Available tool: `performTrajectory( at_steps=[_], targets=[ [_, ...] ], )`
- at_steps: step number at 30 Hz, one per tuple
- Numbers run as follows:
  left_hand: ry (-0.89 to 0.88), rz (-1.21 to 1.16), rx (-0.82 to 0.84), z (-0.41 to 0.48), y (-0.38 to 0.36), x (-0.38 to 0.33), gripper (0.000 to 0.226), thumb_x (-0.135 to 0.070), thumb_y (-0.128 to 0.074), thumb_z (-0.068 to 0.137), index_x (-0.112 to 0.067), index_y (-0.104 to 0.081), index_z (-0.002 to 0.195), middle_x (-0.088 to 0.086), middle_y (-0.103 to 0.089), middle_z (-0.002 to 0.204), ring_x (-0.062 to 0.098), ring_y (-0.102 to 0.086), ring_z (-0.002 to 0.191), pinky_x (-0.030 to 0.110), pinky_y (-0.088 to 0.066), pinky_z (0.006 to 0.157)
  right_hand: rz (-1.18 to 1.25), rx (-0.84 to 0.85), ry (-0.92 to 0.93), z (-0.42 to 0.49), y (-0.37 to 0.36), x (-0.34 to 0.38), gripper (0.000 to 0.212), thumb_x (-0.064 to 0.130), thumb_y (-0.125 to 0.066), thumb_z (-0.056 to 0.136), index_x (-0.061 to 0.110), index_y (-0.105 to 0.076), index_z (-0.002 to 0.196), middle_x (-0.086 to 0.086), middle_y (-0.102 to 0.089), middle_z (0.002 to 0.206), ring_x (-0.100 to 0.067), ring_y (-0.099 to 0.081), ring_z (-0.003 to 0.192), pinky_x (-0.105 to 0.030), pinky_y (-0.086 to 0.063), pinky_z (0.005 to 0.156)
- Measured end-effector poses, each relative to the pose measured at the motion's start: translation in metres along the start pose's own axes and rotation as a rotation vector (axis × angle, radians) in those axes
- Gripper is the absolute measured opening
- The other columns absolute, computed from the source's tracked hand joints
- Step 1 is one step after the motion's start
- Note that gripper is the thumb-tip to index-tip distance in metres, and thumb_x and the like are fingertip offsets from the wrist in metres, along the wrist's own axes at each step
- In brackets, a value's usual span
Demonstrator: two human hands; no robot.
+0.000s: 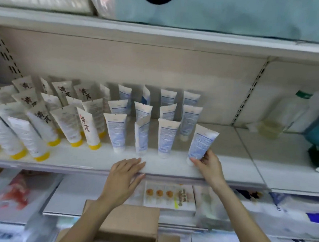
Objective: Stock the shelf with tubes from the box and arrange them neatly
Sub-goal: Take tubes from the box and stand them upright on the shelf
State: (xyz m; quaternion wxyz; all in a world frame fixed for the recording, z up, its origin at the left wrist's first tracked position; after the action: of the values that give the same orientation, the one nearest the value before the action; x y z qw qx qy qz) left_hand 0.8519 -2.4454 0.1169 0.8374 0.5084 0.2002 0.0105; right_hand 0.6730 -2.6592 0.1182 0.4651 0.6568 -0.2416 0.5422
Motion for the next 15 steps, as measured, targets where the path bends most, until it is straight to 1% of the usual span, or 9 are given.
performTrajectory(
  at_steps=[2, 7, 10, 15],
  targets=[
    [-0.007, -0.003, -0.017, 0.0, -0.001, 0.001, 0.053, -0.054, -0.025, 0.096, -0.026, -0.064, 0.119, -0.008, -0.061, 0.125, 0.005, -0.045, 0.117, 0.024, -0.028, 0.097, -0.01, 0.029, 0.007, 0.01, -0.006, 0.0, 0.039, 0.006, -0.073, 0.077, 0.019, -0.053, 0.108, -0.003, -0.066, 0.103, -0.021, -0.064, 0.096, -0.037, -0.05, 0.09],
    [-0.005, -0.022, -0.066, 0.002, 0.0, 0.005, 0.053, -0.056, -0.028, 0.094, -0.026, -0.064, 0.119, -0.007, -0.059, 0.127, 0.005, -0.044, 0.117, 0.023, -0.026, 0.098, 0.017, 0.08, 0.034, 0.021, -0.016, 0.009, 0.042, 0.004, -0.073, 0.078, 0.016, -0.05, 0.111, -0.002, -0.062, 0.105, -0.018, -0.062, 0.096, -0.031, -0.048, 0.086],
    [0.01, -0.006, -0.073, 0.004, -0.001, 0.006, 0.049, -0.055, -0.035, 0.091, -0.026, -0.064, 0.119, -0.006, -0.06, 0.126, 0.006, -0.044, 0.116, 0.023, -0.025, 0.097, 0.015, 0.079, 0.055, 0.02, -0.017, 0.012, 0.043, 0.003, -0.071, 0.079, 0.013, -0.049, 0.114, -0.002, -0.061, 0.107, -0.016, -0.06, 0.096, -0.031, -0.048, 0.088],
    [0.03, 0.012, -0.054, 0.003, -0.003, 0.006, 0.046, -0.052, -0.041, 0.089, -0.025, -0.064, 0.119, -0.005, -0.061, 0.124, 0.009, -0.048, 0.115, 0.024, -0.026, 0.097, 0.032, 0.1, 0.074, 0.022, -0.023, 0.01, 0.041, 0.004, -0.07, 0.081, 0.018, -0.045, 0.109, 0.0, -0.059, 0.107, -0.017, -0.06, 0.099, -0.033, -0.048, 0.091]
  ],
)
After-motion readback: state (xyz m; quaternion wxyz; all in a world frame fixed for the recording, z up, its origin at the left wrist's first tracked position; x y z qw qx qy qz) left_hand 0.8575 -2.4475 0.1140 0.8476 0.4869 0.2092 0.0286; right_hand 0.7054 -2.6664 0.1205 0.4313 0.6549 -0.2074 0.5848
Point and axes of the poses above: each hand's wrist, its own z-axis towards the middle knuckle, its own y-axis out of the back of the hand, x = y × z, the point moved 10 cm from there along z, towards the middle knuckle
